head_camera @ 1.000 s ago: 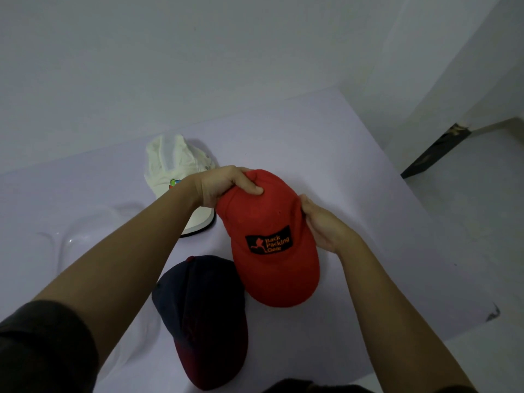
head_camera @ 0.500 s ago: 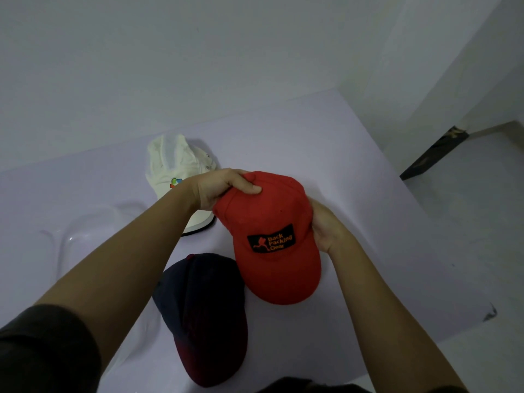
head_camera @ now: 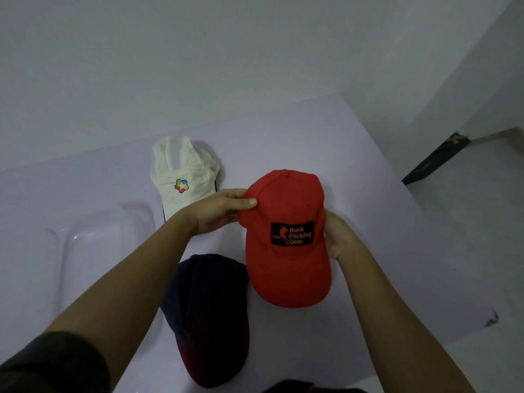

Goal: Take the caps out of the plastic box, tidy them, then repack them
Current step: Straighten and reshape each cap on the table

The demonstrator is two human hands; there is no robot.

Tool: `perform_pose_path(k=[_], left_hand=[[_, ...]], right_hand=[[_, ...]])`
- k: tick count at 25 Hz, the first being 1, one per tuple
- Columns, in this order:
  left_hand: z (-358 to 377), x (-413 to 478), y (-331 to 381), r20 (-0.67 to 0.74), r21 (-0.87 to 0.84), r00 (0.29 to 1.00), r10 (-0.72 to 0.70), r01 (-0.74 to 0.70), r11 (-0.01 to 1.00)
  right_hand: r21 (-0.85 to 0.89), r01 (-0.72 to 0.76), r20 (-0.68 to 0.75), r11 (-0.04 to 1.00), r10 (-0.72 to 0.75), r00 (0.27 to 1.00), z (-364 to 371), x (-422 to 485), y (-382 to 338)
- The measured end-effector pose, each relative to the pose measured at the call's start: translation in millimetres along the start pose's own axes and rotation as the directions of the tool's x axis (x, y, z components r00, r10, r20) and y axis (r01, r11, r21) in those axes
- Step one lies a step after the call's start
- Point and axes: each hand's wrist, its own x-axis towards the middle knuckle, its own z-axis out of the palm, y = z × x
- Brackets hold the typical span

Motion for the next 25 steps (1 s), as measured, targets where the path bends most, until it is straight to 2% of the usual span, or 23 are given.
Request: perform_pose_path(k=[2,5,11,18,22,25], left_hand=[[3.1,0.2,-2.3,-0.014,-0.114,0.999,0.031,-0.033,0.993],[9.2,0.3,-2.3,0.043,-0.309,0.994,0.102,-0.083,0.947],[16.0,1.6,-5.5,0.176,-0.555,0.976,0.126,-0.007,0.832],[24.9,-7.2,-24.5,0.165,-0.582,0.982,0.086,0.027,0.813],[34.4,-11.5,-31.6,0.153,-0.683,0.98,0.126,0.013,0.731],[45.5,-7.4,-30.6,0.095,-0.713,0.99,0.099,-0.002,0.701]], right_hand=[[-0.013,-0.025,-0.023,1.0,0.025,0.999,0.8,0.5,0.0],[-0.035,-0.059,-0.031,0.998,0.058,0.998,3.1,-0.5,-1.1],[-0.046,-0.076,-0.033,0.996,0.075,0.997,7.1,1.3,1.3],[0.0,-0.033,-0.031,0.999,0.033,0.999,9.5,0.6,-1.7],[0.139,-0.002,-0.038,0.99,0.008,0.999,7.0,0.4,-3.8],[0.138,0.012,-0.063,0.99,-0.004,0.998,11.4,-4.0,-6.9]])
